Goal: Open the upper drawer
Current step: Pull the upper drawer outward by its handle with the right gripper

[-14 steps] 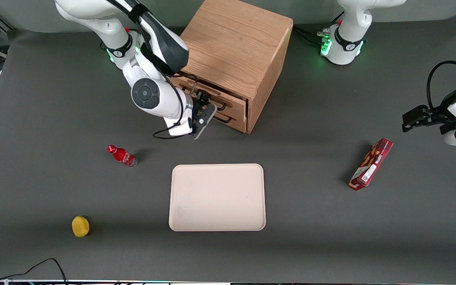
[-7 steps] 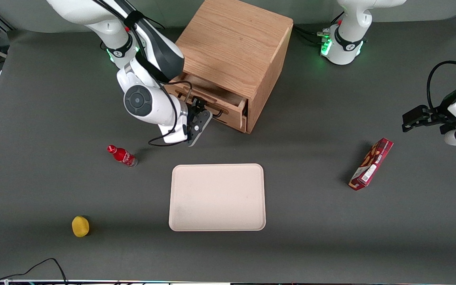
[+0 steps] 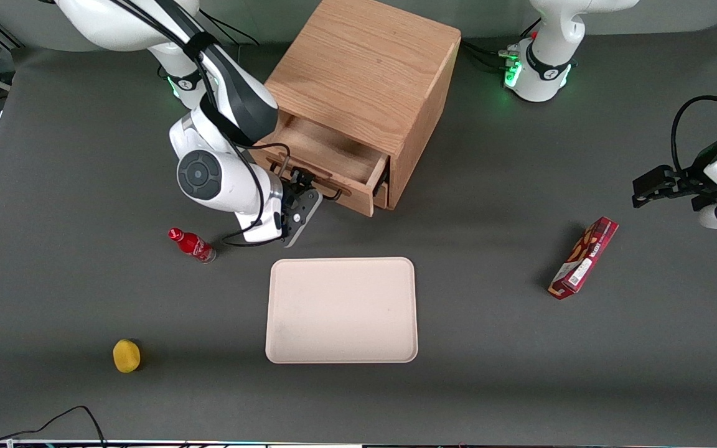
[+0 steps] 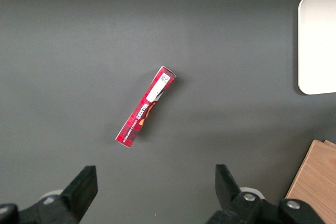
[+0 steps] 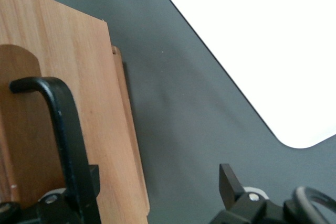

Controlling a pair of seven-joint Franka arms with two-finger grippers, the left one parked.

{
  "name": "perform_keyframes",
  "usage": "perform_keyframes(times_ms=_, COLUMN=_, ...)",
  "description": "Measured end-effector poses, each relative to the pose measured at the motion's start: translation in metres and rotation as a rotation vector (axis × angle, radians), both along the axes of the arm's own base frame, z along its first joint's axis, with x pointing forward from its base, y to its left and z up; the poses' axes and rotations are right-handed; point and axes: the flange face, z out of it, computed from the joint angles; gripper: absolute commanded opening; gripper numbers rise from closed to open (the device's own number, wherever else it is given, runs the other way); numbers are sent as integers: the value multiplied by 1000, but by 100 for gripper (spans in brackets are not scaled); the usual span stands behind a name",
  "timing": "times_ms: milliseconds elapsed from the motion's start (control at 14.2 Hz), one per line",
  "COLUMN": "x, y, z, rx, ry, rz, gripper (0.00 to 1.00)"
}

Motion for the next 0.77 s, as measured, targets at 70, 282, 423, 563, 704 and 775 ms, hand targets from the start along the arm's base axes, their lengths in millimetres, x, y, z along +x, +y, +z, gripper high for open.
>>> perform_keyframes(times_ms=70, x=4, y=-1, z=0, rx=-4, ry=2, rz=4, gripper=100)
perform_keyframes(times_ms=282, x=15, y=-3, z=0, rx=-13, ry=-2, rz=16, gripper=100)
perform_keyframes(times_ms=423, x=24, y=-6, z=-1, rx=-15, ry=4, rz=15, gripper=100)
perform_keyframes(times_ms=563, x=35, y=-12, z=-2, rx=-22, ry=4, rz=16, gripper=100)
perform_keyframes(times_ms=704, x=44, y=-16, z=-3, rx=-22, ry=6, rz=17, gripper=100)
perform_keyframes(times_ms=775, x=48, y=-20, z=-4, rx=-21, ry=3, rz=16, gripper=100)
